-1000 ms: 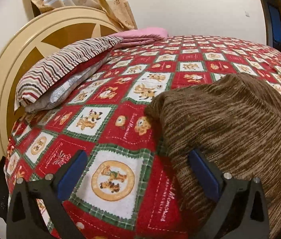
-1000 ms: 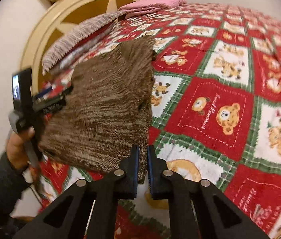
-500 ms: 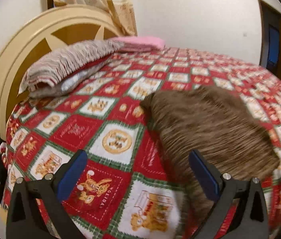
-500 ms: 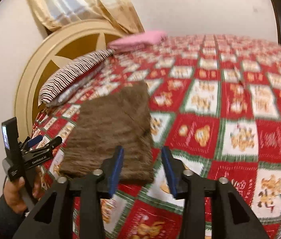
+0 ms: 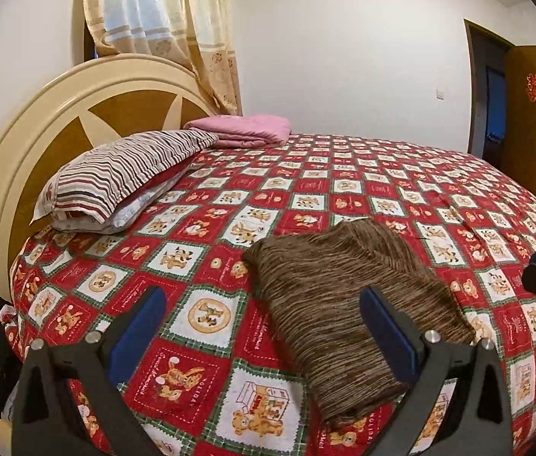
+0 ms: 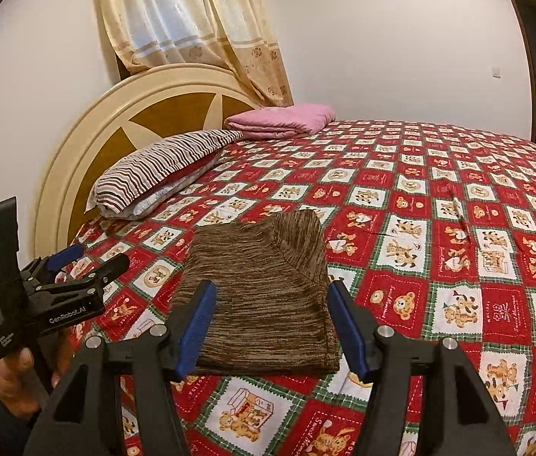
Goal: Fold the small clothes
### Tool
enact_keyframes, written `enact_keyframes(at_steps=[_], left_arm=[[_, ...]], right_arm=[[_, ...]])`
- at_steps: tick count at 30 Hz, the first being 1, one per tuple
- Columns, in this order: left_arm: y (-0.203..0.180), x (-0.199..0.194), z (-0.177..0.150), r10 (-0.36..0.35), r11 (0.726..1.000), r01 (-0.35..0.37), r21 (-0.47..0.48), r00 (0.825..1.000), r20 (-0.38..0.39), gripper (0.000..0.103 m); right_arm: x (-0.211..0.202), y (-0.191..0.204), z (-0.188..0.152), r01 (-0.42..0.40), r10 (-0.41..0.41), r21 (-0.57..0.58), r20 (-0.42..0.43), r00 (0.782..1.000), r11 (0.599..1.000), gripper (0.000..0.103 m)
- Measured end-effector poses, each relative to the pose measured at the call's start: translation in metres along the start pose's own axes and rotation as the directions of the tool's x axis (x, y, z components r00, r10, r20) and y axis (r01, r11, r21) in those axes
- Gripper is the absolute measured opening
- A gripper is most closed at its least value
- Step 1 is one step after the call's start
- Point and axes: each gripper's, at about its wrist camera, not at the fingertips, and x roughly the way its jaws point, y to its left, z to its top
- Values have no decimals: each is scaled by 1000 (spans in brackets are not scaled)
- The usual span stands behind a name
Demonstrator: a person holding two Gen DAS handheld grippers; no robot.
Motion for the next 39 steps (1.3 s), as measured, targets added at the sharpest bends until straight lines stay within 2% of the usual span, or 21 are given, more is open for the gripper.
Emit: enact_keyframes(at_steps=[39], left_arm=[[1,-7,0,5,1000,-5,5,1000,6,103]], right_arm=[[-9,10,-9,-15,15,-1,-8,1000,1000,62]])
